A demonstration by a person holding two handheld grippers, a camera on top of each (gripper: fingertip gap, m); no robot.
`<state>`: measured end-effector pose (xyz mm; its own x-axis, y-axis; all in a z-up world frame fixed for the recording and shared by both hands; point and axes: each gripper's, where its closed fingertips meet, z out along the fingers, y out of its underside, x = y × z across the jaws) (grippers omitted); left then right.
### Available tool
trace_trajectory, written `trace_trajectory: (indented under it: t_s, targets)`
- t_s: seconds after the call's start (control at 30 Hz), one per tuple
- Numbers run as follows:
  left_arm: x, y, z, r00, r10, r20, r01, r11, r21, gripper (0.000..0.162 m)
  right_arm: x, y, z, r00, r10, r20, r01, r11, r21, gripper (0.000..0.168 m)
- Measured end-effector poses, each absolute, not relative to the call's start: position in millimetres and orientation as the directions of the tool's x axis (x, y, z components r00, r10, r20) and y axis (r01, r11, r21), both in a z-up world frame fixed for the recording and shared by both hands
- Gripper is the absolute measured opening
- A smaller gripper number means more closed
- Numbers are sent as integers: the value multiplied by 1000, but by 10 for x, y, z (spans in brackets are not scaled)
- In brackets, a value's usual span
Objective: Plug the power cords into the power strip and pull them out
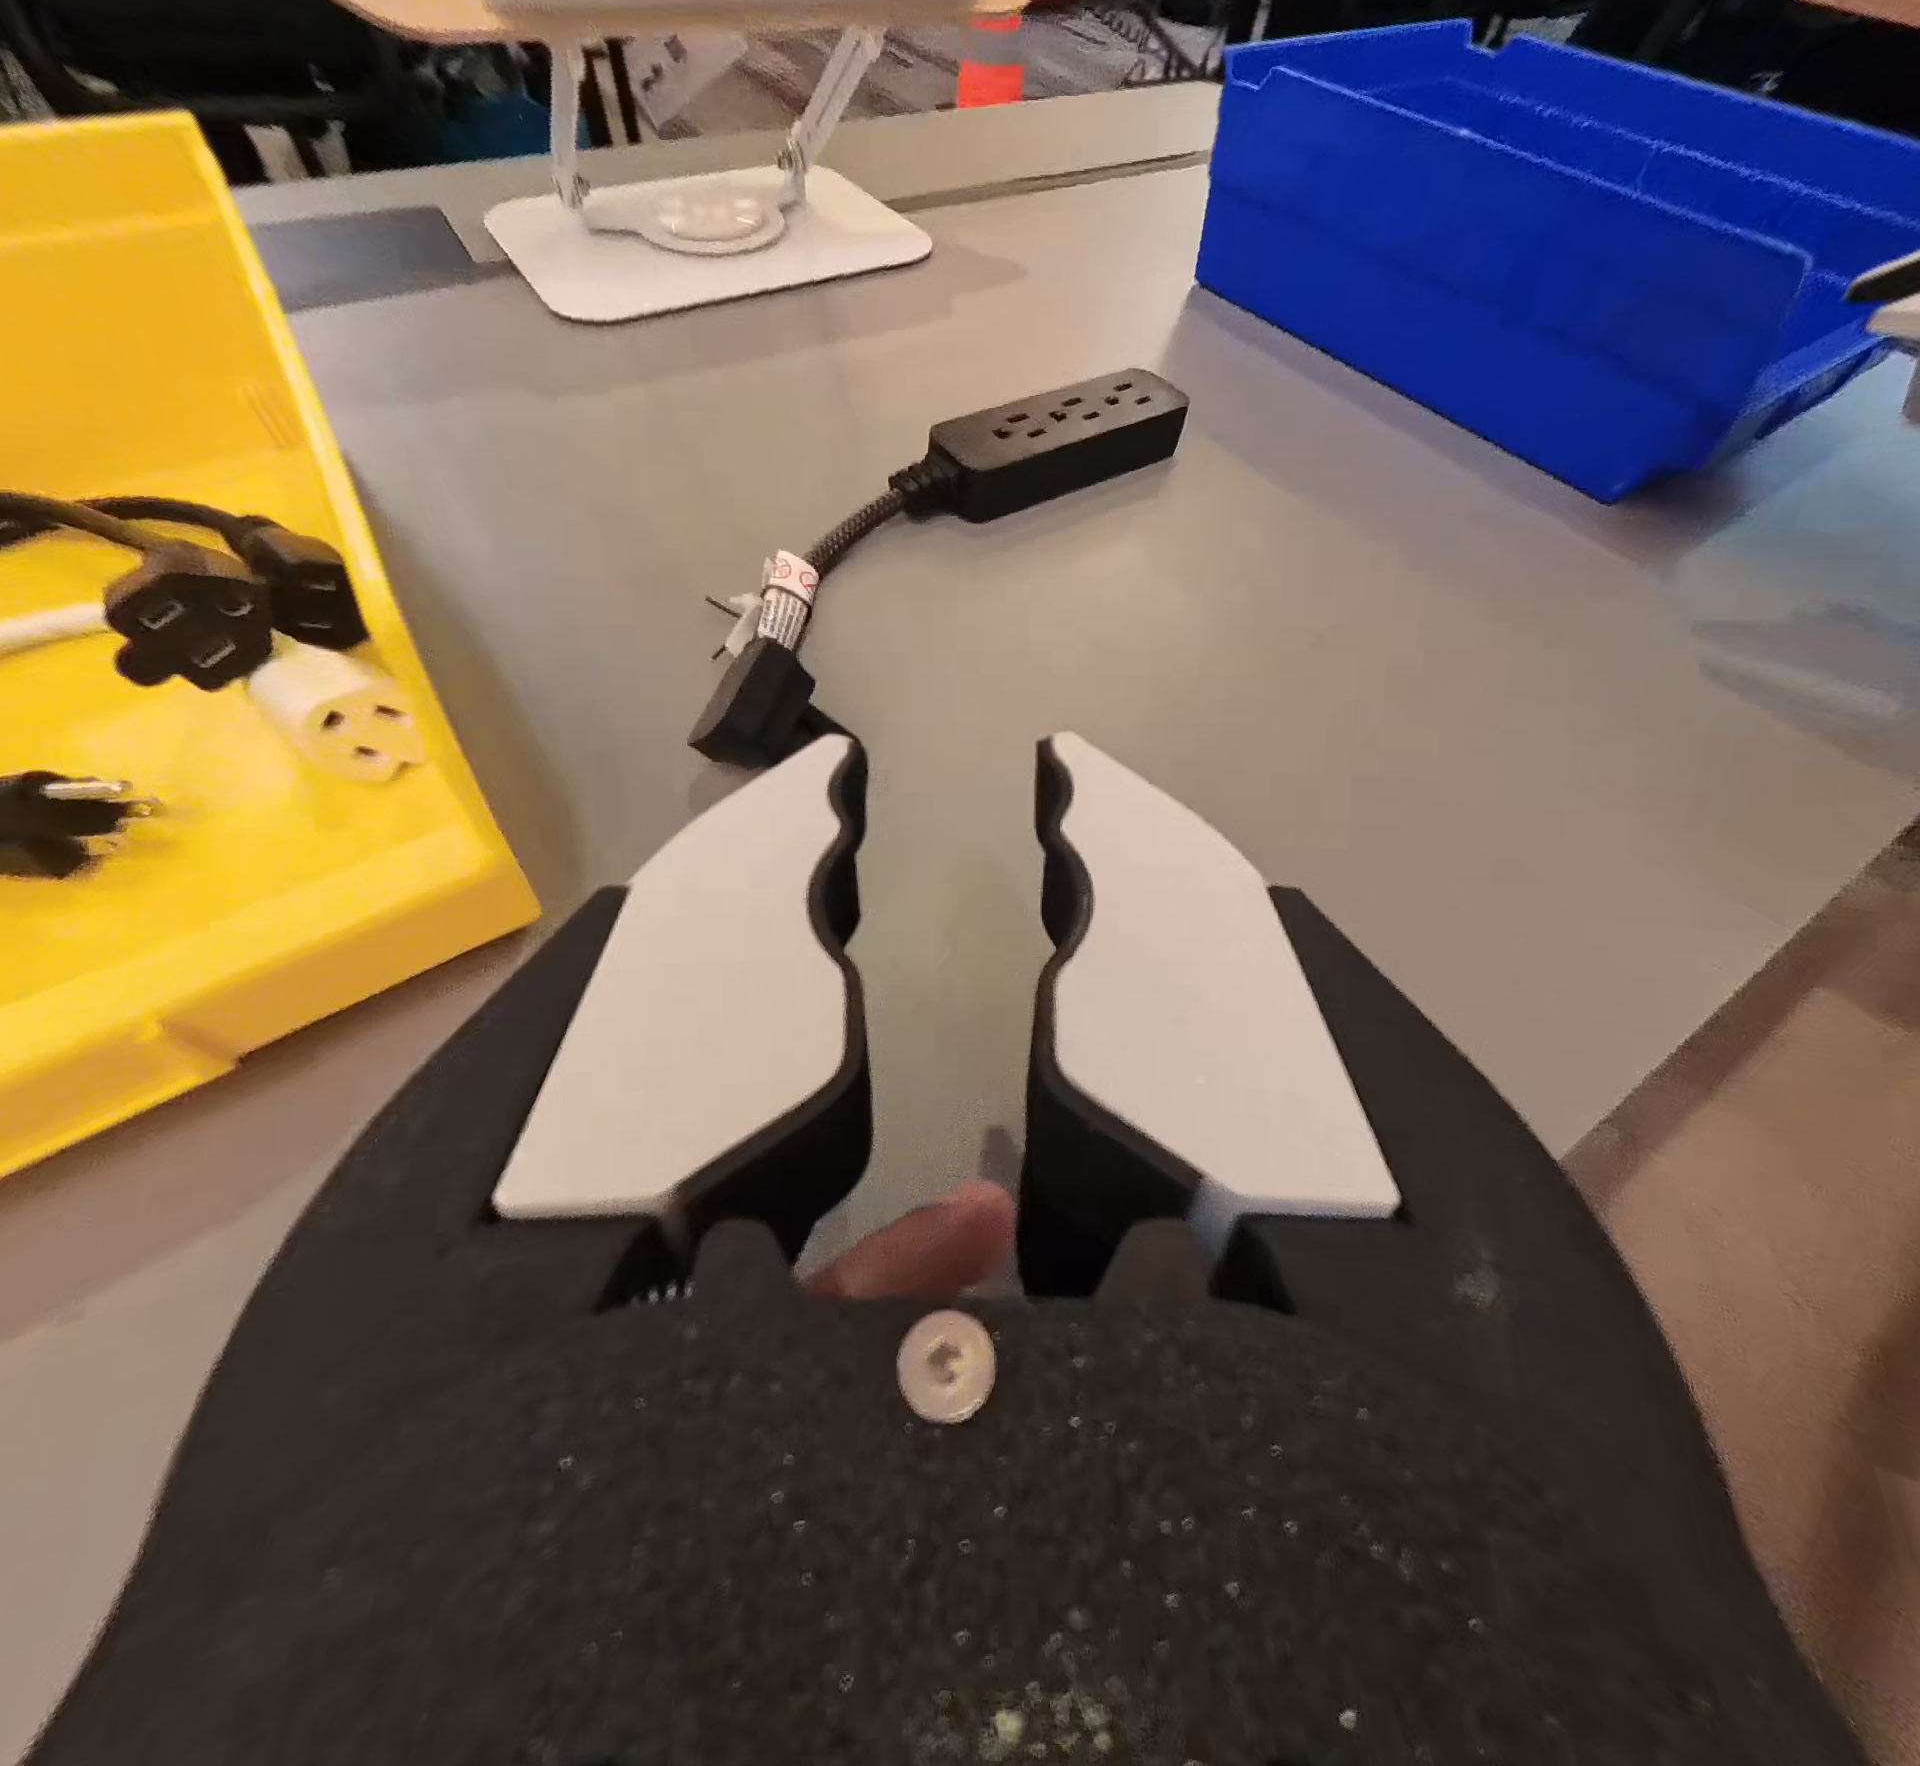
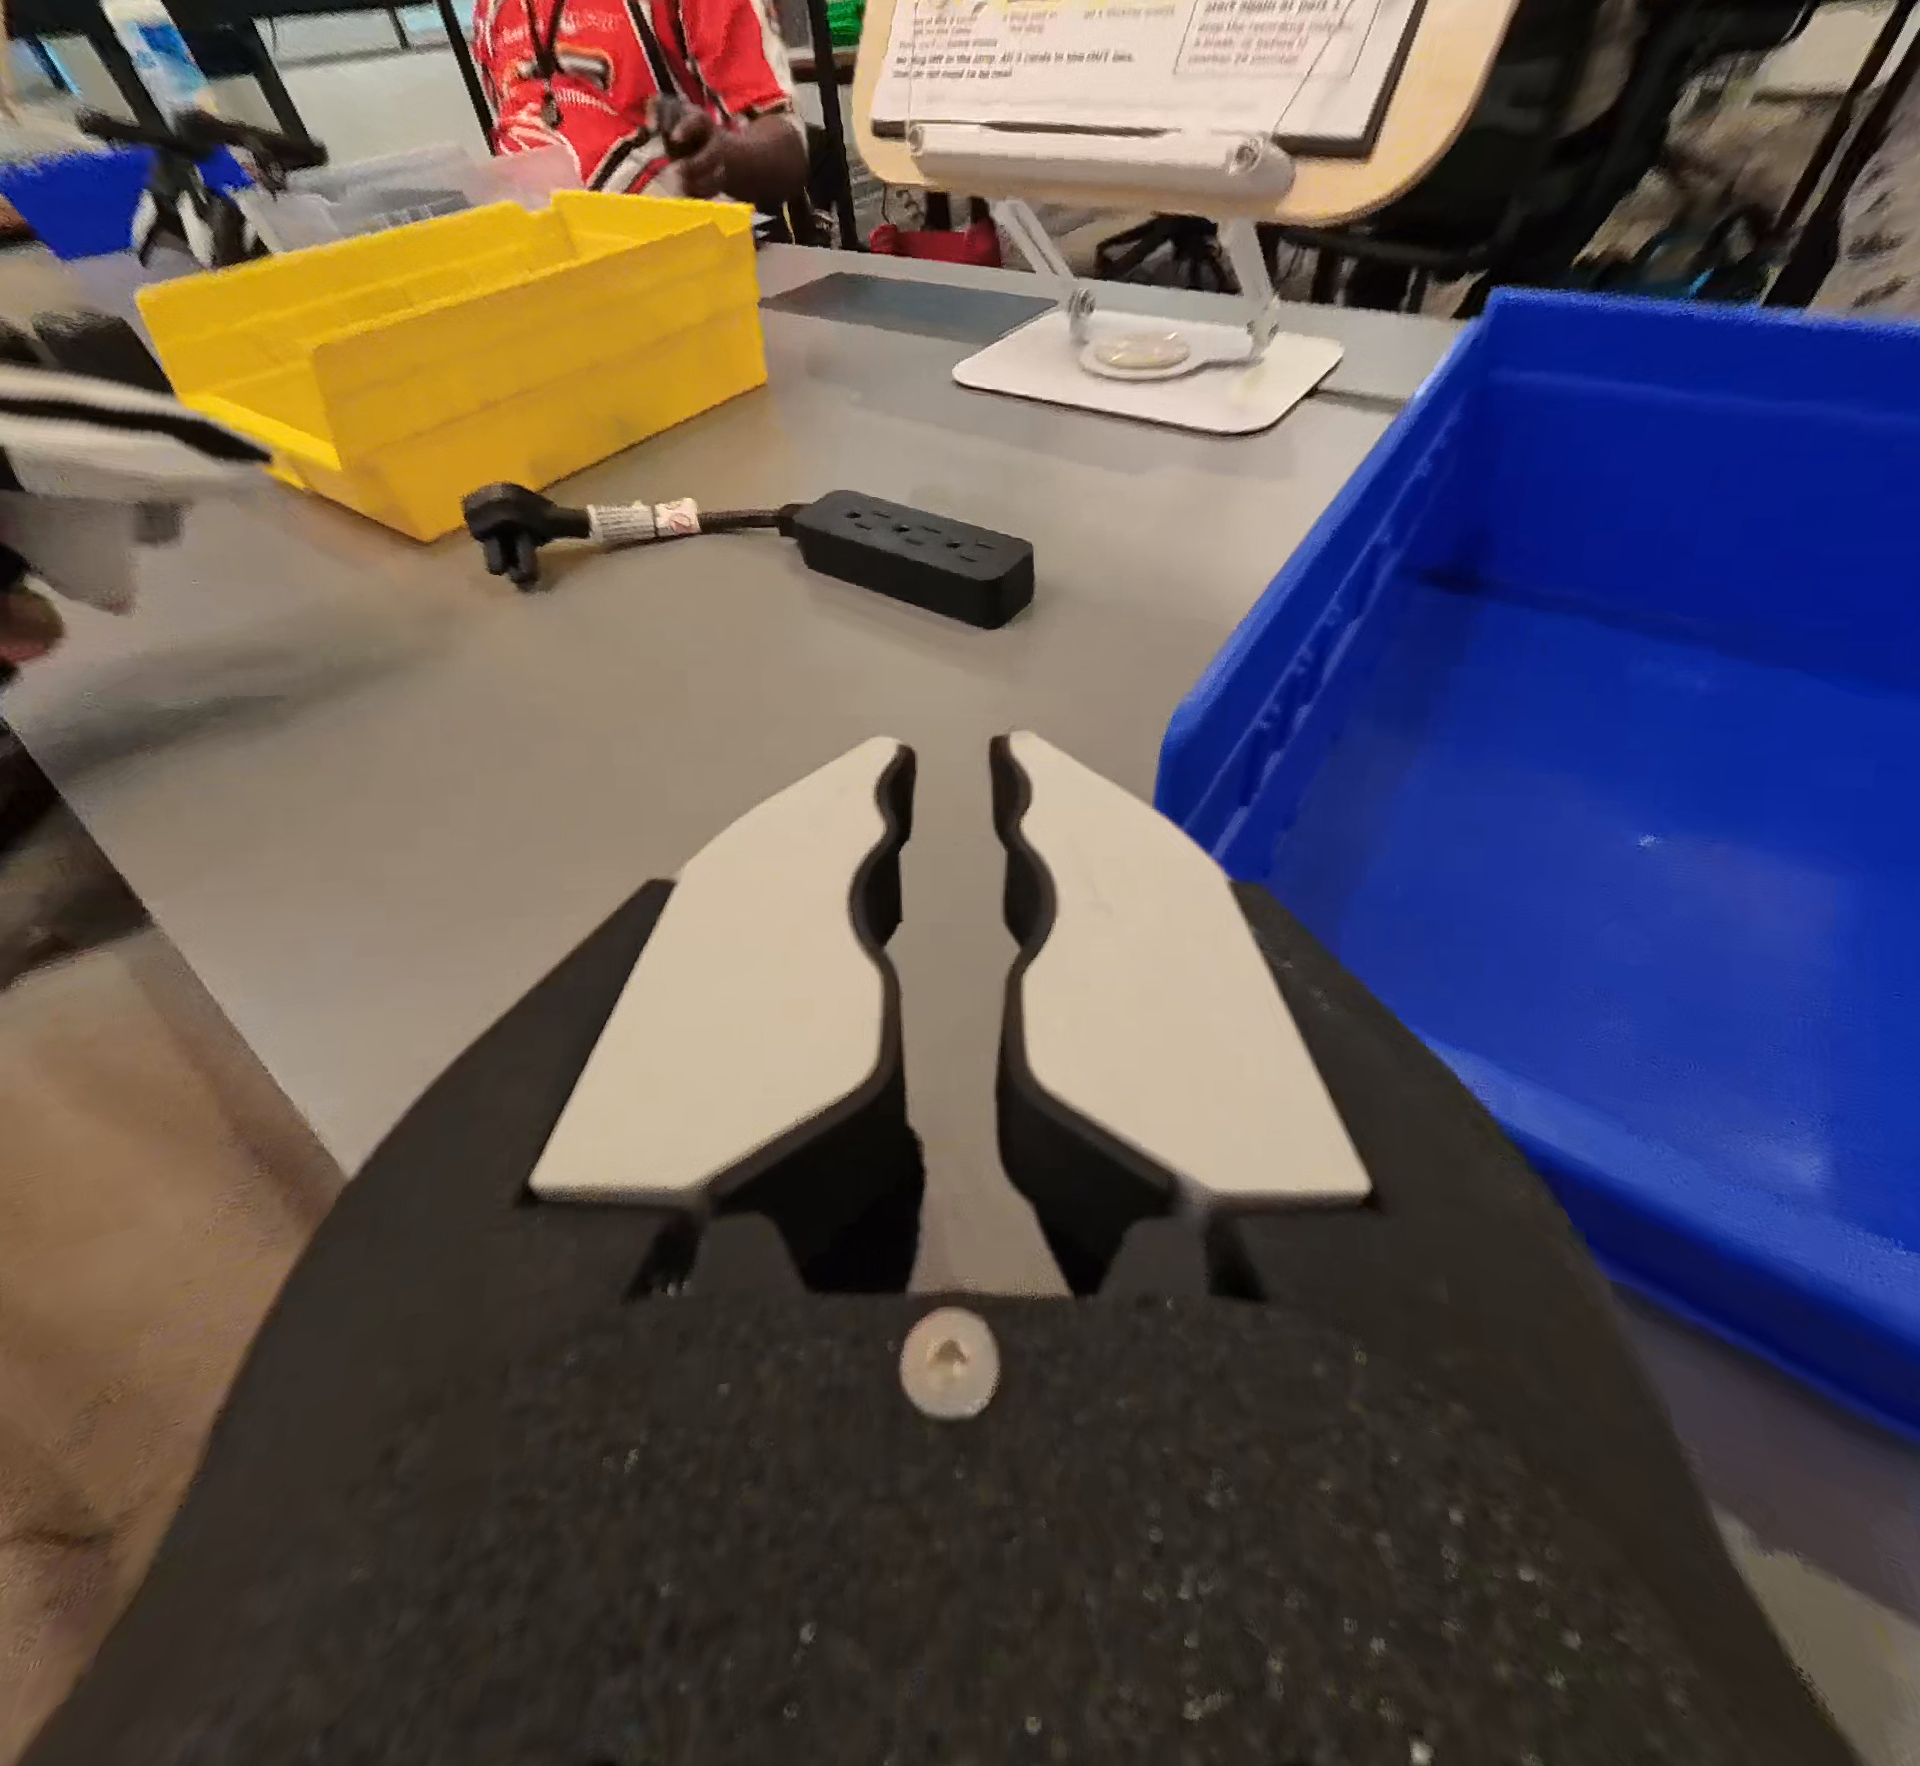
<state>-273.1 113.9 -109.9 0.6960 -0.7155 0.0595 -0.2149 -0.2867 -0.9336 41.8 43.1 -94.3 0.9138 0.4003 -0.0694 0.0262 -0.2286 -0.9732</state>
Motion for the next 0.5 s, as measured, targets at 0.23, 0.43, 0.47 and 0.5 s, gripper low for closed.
trace_trajectory:
  t_s: [0.23,0.43,0.47,0.5]
  targets:
    - [-2757,1151,-1043,728,-682,63,-186,-285,-941,30,400,443,-1020,919,390,-49,58,-256,-965,38]
    - [-3000,1280,-1043,787,-596,156,-86,-357,-930,48,383,476,-1042,917,383,-107,4,-276,-961,44]
    - [-3024,1295,-1039,787,-584,200,-46,-379,-924,51,384,483,-1062,918,383,-104,10,-284,-959,44]
    - [-3042,1307,-1044,782,-574,243,-10,-401,-916,56,384,487,-1075,918,382,-102,15,-290,-957,44]
